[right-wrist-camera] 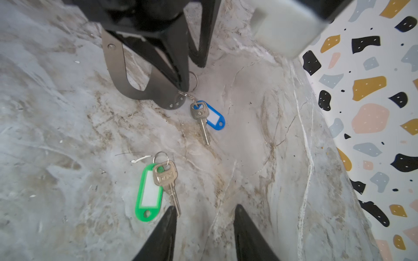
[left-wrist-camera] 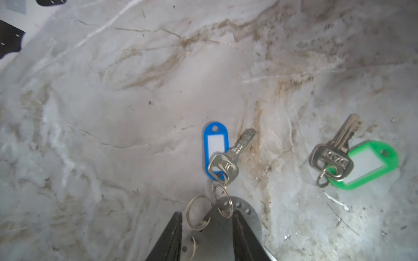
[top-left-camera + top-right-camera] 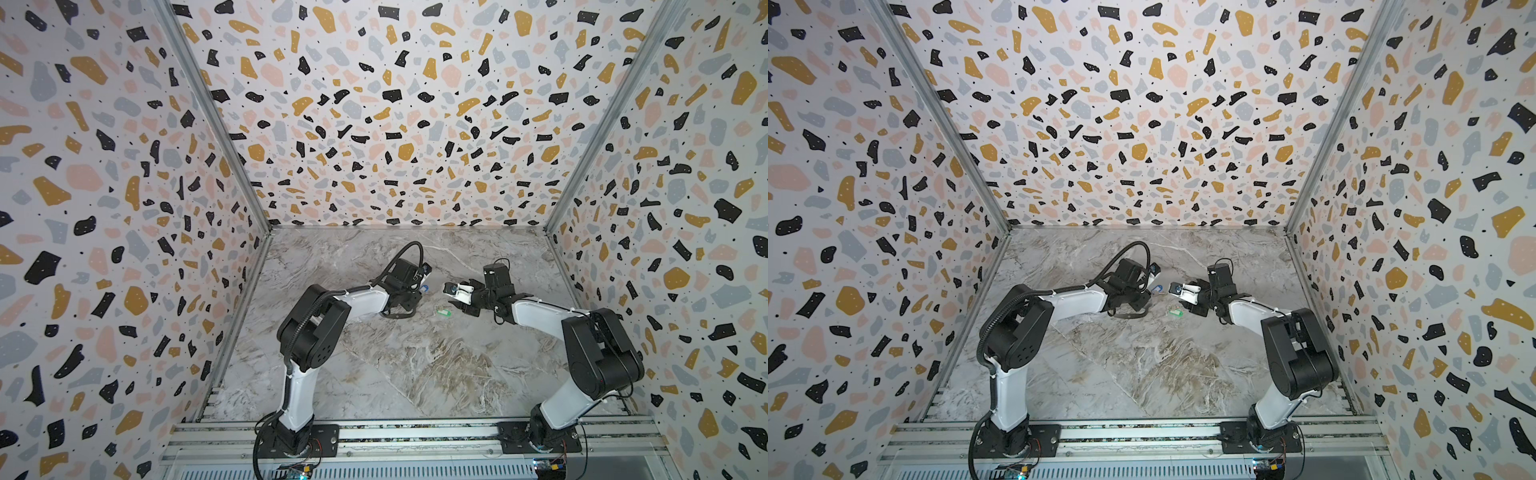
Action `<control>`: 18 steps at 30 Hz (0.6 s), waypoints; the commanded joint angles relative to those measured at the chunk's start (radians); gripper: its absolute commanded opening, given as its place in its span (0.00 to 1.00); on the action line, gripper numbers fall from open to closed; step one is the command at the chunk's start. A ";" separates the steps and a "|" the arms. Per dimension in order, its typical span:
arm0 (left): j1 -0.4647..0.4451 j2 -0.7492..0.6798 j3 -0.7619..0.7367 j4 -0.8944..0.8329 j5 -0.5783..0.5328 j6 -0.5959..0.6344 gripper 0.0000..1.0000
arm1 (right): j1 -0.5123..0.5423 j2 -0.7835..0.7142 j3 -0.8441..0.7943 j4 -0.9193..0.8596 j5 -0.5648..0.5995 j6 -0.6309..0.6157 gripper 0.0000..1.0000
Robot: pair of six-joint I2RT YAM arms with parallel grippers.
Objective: Remove the keys from the keyring
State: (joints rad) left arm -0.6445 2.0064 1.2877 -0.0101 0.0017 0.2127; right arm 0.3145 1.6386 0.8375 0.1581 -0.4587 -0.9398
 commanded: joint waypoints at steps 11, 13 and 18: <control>0.002 0.021 0.035 0.004 0.104 0.002 0.37 | 0.002 -0.034 -0.014 0.003 0.000 0.021 0.44; -0.001 0.028 0.036 0.004 0.102 0.001 0.37 | 0.003 -0.033 -0.012 0.004 0.000 0.021 0.43; -0.004 0.042 0.036 0.001 0.045 -0.009 0.38 | 0.003 -0.033 -0.011 0.002 0.000 0.021 0.43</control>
State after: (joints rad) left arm -0.6426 2.0315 1.3033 -0.0071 0.0765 0.2131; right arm 0.3145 1.6386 0.8303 0.1654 -0.4557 -0.9356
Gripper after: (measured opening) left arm 0.377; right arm 0.433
